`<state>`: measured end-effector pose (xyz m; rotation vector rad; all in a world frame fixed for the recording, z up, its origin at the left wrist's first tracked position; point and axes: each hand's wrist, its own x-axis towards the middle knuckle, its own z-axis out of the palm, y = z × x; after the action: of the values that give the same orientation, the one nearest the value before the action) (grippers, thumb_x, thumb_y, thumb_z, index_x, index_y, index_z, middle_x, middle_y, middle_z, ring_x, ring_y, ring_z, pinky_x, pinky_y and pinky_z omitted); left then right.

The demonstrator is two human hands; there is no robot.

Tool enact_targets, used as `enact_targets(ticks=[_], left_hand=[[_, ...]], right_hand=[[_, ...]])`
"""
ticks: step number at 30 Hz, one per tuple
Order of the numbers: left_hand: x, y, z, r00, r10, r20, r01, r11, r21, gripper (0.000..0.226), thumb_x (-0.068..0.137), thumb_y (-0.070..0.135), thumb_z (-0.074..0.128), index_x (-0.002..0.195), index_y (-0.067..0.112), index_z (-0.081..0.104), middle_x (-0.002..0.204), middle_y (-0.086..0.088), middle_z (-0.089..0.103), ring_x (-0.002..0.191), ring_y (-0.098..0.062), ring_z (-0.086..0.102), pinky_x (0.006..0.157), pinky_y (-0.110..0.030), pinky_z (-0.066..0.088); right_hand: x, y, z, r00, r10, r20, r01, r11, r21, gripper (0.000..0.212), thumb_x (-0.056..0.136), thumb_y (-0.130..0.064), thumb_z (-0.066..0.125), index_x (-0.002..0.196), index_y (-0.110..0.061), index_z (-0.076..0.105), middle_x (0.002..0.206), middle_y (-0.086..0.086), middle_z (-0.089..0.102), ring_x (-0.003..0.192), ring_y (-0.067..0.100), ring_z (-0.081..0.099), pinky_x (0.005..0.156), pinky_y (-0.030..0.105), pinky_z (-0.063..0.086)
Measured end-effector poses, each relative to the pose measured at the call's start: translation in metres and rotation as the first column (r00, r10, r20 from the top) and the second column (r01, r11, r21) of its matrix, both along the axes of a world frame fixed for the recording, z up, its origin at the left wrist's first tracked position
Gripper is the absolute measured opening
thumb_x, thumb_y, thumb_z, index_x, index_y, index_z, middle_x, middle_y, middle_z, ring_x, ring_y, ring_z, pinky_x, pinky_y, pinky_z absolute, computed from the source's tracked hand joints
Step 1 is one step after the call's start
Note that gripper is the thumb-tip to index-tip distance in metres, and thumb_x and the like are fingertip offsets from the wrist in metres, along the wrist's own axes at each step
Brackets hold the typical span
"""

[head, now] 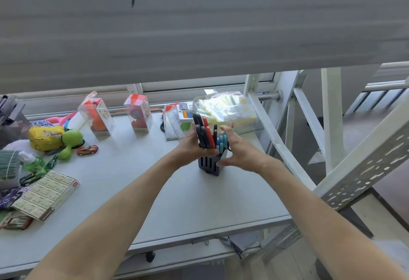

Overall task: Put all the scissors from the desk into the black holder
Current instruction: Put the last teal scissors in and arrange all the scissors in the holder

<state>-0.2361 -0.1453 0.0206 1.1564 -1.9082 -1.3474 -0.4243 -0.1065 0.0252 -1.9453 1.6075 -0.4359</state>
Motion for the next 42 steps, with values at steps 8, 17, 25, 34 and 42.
enact_targets(ticks=[8,17,25,34,42], left_hand=[[0.013,-0.001,-0.006,0.999,0.008,0.046,-0.008,1.000,0.000,0.082,0.072,0.019,0.088,0.141,0.022,0.045,0.121,0.017,0.061,0.123,-0.009,0.053,0.092,-0.010,0.044],[0.002,0.007,-0.009,1.000,0.020,-0.002,-0.020,0.999,-0.027,0.093,0.072,0.017,0.087,0.146,0.013,0.030,0.122,0.011,0.053,0.103,0.022,0.057,0.072,0.004,0.045],[0.005,0.011,-0.013,0.999,0.047,-0.019,-0.047,0.999,0.004,0.086,0.074,0.021,0.086,0.144,0.021,0.036,0.116,0.018,0.058,0.097,0.023,0.060,0.071,0.005,0.044],[0.011,0.013,-0.012,0.997,0.070,0.045,-0.069,0.997,-0.018,0.085,0.071,0.036,0.087,0.144,0.026,0.043,0.117,0.024,0.057,0.113,0.009,0.050,0.089,-0.005,0.037],[0.009,0.016,-0.010,0.994,0.054,0.092,-0.050,0.997,-0.055,0.074,0.073,0.027,0.086,0.139,0.024,0.053,0.118,0.009,0.067,0.111,0.001,0.059,0.085,-0.009,0.045]], right_hand=[[-0.009,0.000,-0.006,0.994,0.041,0.102,-0.038,0.999,-0.028,0.073,0.075,-0.022,0.082,0.128,-0.039,0.036,0.114,-0.005,0.061,0.107,0.018,0.057,0.096,0.040,0.050],[-0.011,0.000,-0.006,0.993,0.051,0.110,-0.049,0.999,-0.023,0.066,0.078,-0.023,0.079,0.128,-0.041,0.038,0.119,0.002,0.062,0.115,0.025,0.056,0.098,0.047,0.050],[-0.017,-0.001,0.009,0.990,0.102,0.099,-0.106,0.994,0.037,0.056,0.094,-0.040,0.059,0.146,-0.034,0.038,0.147,-0.006,0.048,0.136,0.011,0.041,0.111,0.032,0.034],[-0.014,0.005,0.006,0.979,0.108,0.175,-0.126,0.988,0.093,0.045,0.095,-0.032,0.059,0.136,-0.039,0.042,0.131,-0.004,0.057,0.123,0.014,0.052,0.101,0.030,0.042],[-0.008,-0.008,0.022,0.973,0.201,-0.117,-0.205,0.979,-0.020,0.052,0.087,-0.033,0.070,0.135,-0.029,0.052,0.123,-0.004,0.057,0.115,0.016,0.052,0.098,0.031,0.043]])
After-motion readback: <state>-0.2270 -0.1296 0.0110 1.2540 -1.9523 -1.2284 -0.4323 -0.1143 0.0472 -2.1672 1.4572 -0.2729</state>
